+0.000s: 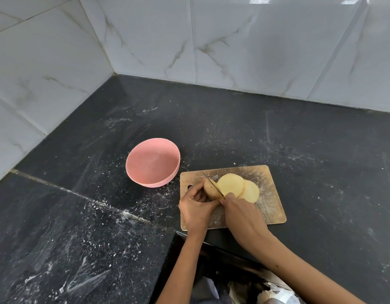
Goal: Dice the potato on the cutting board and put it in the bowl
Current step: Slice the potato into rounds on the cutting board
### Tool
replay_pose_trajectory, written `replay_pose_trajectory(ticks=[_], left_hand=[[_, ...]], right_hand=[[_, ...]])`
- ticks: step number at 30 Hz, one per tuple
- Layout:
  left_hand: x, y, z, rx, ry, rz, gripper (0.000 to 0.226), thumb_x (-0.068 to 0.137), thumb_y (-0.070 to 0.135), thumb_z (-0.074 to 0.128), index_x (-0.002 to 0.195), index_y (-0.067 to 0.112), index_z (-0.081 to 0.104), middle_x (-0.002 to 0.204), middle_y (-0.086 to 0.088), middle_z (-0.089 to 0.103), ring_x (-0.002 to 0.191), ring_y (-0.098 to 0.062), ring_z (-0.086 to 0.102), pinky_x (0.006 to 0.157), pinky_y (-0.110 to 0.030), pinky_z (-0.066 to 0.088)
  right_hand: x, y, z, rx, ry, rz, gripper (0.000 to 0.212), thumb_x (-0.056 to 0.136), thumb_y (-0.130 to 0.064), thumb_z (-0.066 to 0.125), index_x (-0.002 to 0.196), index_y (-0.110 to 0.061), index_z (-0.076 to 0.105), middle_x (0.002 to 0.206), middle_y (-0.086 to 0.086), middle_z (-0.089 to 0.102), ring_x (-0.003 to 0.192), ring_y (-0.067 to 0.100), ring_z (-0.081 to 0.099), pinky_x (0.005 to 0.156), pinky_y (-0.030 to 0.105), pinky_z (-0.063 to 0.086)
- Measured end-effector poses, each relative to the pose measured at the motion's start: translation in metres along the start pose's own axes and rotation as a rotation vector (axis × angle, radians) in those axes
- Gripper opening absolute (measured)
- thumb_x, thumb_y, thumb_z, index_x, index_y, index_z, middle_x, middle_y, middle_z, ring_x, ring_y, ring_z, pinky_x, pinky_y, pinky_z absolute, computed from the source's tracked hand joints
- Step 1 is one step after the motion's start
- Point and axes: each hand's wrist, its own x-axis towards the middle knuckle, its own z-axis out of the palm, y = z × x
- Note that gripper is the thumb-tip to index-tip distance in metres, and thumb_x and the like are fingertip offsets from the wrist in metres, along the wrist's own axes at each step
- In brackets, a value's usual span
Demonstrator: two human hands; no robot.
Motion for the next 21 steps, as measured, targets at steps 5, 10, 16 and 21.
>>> replay_pose_trajectory(ticks=[5,10,16,21], left_hand=[[-0.002,0.003,0.003,-0.051,0.036,-0.043,0.059,0.060,-0.032,0.069,0.096,0.014,0.068,0.093,0.001,0.071,0.090,-0.008,0.070,0.073,-0.019,0.056],[-0.002,0.000,-0.002,-0.035,0.008,-0.033,0.066,0.054,-0.031,0.075,0.099,0.016,0.068,0.098,0.001,0.072,0.099,-0.013,0.069,0.083,-0.028,0.057],[-0.002,0.003,-0.010,0.001,-0.111,-0.045,0.070,0.060,-0.029,0.073,0.121,0.003,0.060,0.096,0.008,0.071,0.098,-0.007,0.068,0.078,-0.021,0.056],[0.000,0.002,-0.028,-0.039,-0.189,-0.087,0.055,0.070,-0.003,0.079,0.123,0.004,0.064,0.126,-0.014,0.063,0.118,-0.022,0.061,0.094,-0.031,0.053]], right_hand=[[0.014,-0.008,-0.005,0.008,-0.053,-0.009,0.030,0.105,-0.028,0.022,0.108,-0.009,0.045,0.101,0.009,0.062,0.089,0.029,0.062,0.063,0.034,0.035],[0.002,-0.003,-0.003,0.007,-0.064,-0.009,0.032,0.105,-0.032,0.022,0.107,-0.010,0.044,0.098,0.008,0.063,0.088,0.029,0.062,0.063,0.033,0.035],[0.007,-0.004,-0.010,0.027,-0.085,0.007,0.032,0.105,-0.031,0.023,0.107,-0.009,0.046,0.099,0.009,0.060,0.090,0.030,0.060,0.064,0.034,0.034],[0.005,0.003,-0.010,0.054,-0.096,-0.017,0.024,0.104,-0.028,0.025,0.095,-0.014,0.043,0.073,-0.001,0.044,0.074,0.026,0.050,0.063,0.034,0.034]])
